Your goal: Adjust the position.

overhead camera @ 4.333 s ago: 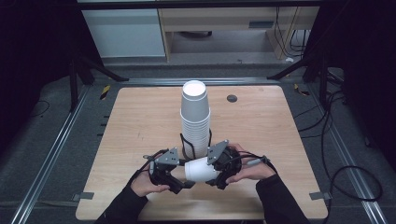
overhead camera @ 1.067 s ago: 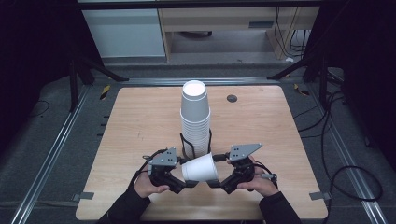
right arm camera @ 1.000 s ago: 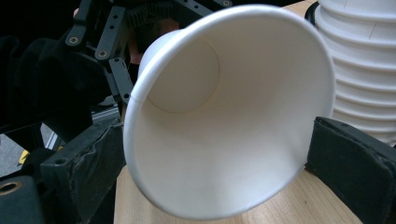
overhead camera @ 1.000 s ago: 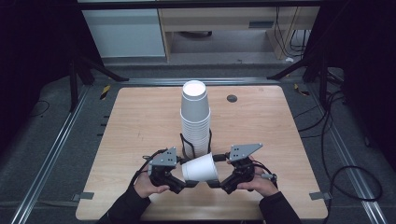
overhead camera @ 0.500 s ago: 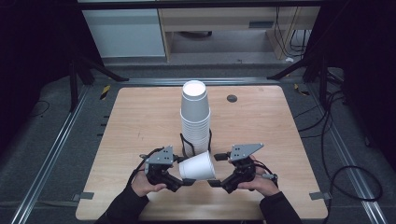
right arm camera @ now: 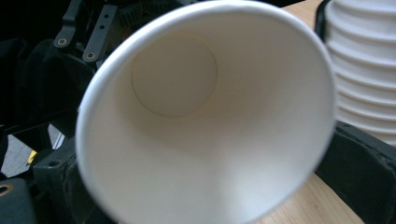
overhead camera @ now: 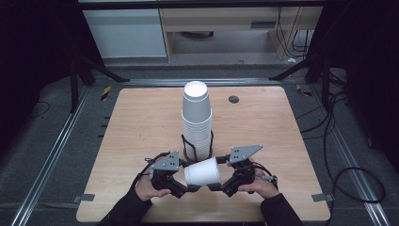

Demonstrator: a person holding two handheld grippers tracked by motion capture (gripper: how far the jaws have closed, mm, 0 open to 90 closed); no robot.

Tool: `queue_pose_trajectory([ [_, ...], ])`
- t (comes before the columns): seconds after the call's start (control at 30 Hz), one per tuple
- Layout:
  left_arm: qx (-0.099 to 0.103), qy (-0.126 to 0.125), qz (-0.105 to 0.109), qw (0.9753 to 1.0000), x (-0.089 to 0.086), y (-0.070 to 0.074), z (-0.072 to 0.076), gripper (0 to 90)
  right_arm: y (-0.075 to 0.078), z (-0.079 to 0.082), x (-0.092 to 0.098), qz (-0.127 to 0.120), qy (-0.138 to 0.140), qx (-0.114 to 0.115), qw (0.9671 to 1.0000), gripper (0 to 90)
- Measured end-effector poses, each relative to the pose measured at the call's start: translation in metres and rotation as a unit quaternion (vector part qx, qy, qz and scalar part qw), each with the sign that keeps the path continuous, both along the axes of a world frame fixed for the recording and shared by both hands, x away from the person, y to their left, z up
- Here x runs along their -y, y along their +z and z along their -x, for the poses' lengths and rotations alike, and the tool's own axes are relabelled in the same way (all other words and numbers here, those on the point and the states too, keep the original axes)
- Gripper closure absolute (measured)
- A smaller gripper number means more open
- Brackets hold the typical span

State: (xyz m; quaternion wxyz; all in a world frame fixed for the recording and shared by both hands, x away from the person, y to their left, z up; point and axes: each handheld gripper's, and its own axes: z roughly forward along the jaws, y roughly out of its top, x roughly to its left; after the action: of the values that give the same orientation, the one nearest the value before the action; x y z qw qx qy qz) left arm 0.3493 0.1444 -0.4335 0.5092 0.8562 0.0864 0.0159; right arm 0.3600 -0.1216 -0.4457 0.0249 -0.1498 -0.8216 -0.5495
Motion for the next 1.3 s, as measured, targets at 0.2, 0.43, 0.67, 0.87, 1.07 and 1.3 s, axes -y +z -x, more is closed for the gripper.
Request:
queue_pose_trajectory([
  [0.2, -0.002, -0.011, -0.006, 0.9999, 0.005, -0.001, 0.002, 22.7, -0.004, 0.001, -0.007, 0.001, 0.017, -0.005, 0.9998, 3.5],
  [0.43, -0.007, -0.016, -0.005, 0.9998, 0.005, -0.002, 0.002, 22.5, -0.005, 0.001, -0.005, -0.003, 0.030, -0.008, 0.9995, 5.7],
  [0.67, -0.009, -0.012, -0.003, 0.9999, 0.005, -0.002, 0.001, 21.0, -0.006, 0.000, -0.004, -0.009, 0.034, -0.013, 0.9993, 7.9],
  [0.87, -0.003, 0.000, -0.013, 0.9999, 0.002, 0.001, 0.001, 15.9, -0.004, 0.001, -0.001, -0.005, 0.028, -0.003, 0.9996, 8.7],
  [1.07, 0.004, 0.025, -0.038, 0.9990, -0.006, 0.002, -0.003, 14.1, 0.007, 0.000, 0.006, 0.012, 0.017, 0.014, 0.9997, 8.7],
  [1.3, 0.007, 0.043, -0.061, 0.9972, -0.011, 0.000, -0.007, 13.7, 0.023, -0.007, 0.002, 0.070, 0.002, 0.039, 0.9968, 8.5],
])
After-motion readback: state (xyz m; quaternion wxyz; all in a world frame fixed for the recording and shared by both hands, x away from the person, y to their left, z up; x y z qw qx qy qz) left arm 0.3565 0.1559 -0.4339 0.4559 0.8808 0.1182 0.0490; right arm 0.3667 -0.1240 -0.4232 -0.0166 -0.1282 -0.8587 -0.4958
